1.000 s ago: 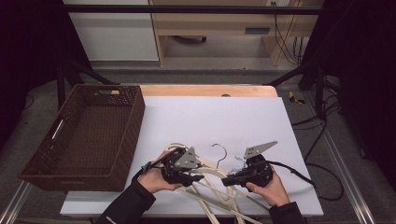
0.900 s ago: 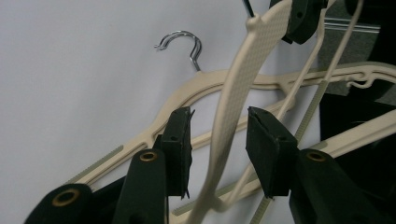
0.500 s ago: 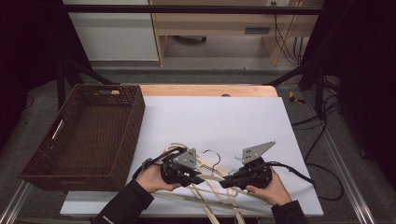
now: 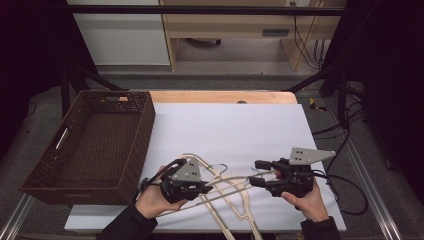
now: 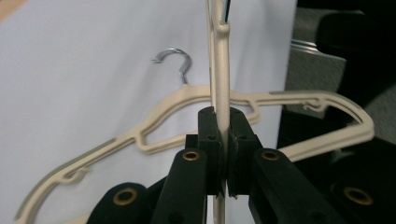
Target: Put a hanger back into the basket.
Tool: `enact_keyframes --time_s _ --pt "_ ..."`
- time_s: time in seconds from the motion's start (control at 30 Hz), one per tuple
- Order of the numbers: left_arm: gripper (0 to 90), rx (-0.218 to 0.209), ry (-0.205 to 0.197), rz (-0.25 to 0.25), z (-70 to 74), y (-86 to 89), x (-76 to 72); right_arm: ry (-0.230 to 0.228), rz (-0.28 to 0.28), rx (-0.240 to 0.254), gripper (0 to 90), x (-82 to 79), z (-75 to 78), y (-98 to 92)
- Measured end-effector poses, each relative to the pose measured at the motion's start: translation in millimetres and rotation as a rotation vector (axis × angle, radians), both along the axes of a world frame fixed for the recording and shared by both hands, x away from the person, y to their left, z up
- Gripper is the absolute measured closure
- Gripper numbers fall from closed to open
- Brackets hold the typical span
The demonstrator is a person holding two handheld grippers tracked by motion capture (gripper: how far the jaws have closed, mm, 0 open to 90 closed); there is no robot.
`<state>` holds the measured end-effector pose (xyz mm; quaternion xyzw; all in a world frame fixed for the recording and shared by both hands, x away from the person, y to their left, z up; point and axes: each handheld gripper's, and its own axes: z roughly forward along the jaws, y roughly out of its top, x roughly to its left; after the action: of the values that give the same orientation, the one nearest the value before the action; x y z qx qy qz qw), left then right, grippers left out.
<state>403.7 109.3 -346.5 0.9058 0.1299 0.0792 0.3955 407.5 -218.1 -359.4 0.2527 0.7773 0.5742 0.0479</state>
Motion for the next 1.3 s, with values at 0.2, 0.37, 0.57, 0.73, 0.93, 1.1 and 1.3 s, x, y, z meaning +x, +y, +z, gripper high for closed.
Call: enact_keyframes --time_s 0.2,0.37,0.57,0.73,0.93,1.1,1.3 --pt "86.3 -0.068 -0.022 0.121 21.0 20.4 4.4 -0.071 -0.125 -0.026 24.5 -6.1 2.4 -11.2" --pt "86.3 -0.120 -0.071 0.210 54.1 44.2 8.7 -0.087 -0.187 -0.065 16.2 -11.8 -4.9 -12.4" --pt "86.3 -0.150 -0.104 0.290 78.4 76.2 21.5 -0.092 -0.255 -0.091 9.3 -14.1 -12.4 -12.4" --pt "86.3 -0.140 -0.119 0.360 90.8 103.9 35.2 -0.085 -0.289 -0.080 8.2 -14.7 -16.7 -15.7" --pt "86.3 -0.136 -0.147 0.448 108.3 137.8 49.7 -0.082 -0.319 -0.082 7.6 -13.6 -19.6 -20.4" --pt "86.2 -0.142 -0.167 0.523 113.3 168.0 60.6 -0.082 -0.336 -0.085 6.6 -13.3 -21.0 -22.3" --pt "86.3 -0.140 -0.194 0.590 106.6 201.5 69.2 -0.074 -0.338 -0.093 6.4 -12.3 -22.5 -22.5"
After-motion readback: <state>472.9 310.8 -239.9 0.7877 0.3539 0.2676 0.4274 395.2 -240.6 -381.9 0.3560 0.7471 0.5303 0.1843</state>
